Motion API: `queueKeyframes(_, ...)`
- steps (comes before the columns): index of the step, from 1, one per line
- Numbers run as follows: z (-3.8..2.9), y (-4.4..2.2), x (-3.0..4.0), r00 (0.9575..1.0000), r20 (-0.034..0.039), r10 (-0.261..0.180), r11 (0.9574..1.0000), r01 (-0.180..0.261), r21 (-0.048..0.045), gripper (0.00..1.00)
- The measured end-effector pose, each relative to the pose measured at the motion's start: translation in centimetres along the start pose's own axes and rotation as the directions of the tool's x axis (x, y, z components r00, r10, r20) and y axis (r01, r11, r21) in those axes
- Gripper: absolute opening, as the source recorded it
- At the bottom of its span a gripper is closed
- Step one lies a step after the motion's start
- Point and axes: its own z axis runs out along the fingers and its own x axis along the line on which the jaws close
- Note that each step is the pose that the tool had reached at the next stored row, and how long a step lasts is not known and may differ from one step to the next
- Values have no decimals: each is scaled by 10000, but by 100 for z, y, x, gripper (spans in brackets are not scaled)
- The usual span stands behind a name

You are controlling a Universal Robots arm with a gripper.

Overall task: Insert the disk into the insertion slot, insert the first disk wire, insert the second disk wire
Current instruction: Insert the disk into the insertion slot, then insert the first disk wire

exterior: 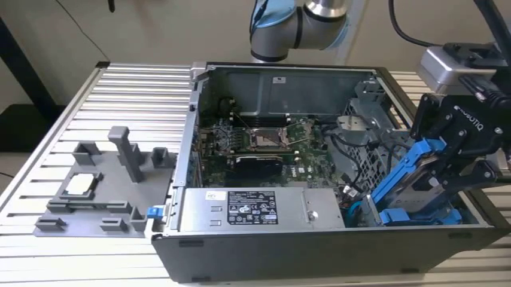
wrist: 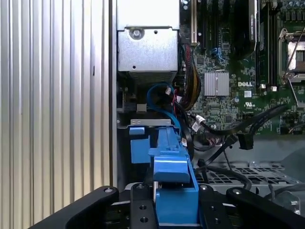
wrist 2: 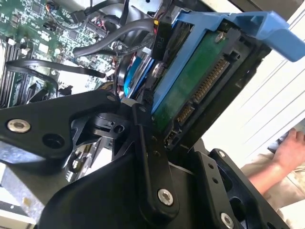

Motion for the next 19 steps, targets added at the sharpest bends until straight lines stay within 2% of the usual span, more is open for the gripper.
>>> queueKeyframes(6,102,-5,-2,10000,3,-1,9999,1,152,33)
queueKeyframes(11,177,2,-5,10000,18,-2,9995,2,328,33)
queueKeyframes(18,183,-2,-7,10000,37,-12,9994,11,348,34)
queueKeyframes(19,182,-1,-6,10000,34,-9,9994,8,347,40)
